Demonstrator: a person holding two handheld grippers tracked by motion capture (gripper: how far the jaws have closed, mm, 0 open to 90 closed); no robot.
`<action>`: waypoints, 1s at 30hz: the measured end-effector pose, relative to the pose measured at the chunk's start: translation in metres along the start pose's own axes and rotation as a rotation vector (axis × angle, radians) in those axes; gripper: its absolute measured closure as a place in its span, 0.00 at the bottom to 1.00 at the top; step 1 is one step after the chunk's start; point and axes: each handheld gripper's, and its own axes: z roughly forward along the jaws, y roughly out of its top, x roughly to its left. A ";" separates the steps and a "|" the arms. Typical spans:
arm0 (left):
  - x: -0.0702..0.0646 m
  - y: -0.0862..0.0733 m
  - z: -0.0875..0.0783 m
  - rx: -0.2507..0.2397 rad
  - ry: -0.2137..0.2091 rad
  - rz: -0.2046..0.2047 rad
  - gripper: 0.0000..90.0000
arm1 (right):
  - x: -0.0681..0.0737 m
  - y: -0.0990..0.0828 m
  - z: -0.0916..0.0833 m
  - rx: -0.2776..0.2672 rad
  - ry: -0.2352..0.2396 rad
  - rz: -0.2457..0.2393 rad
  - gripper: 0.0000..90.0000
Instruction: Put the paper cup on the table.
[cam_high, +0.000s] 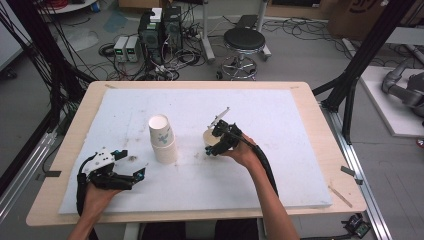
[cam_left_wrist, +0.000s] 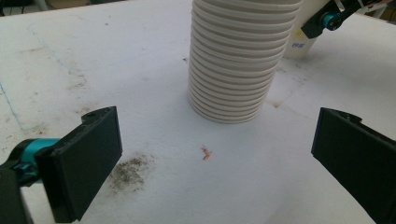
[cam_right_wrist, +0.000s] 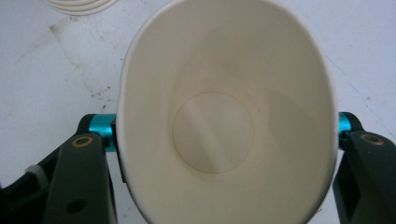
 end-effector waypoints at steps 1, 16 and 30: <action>0.000 0.000 0.000 0.000 0.000 0.000 0.02 | 0.000 0.000 0.000 0.000 0.001 0.001 0.36; 0.000 0.000 0.000 -0.001 -0.003 -0.004 0.02 | -0.001 -0.012 0.008 -0.068 -0.002 0.047 0.16; 0.002 -0.001 -0.001 -0.014 0.000 -0.015 0.02 | 0.000 -0.039 -0.009 -0.129 -0.035 0.071 0.16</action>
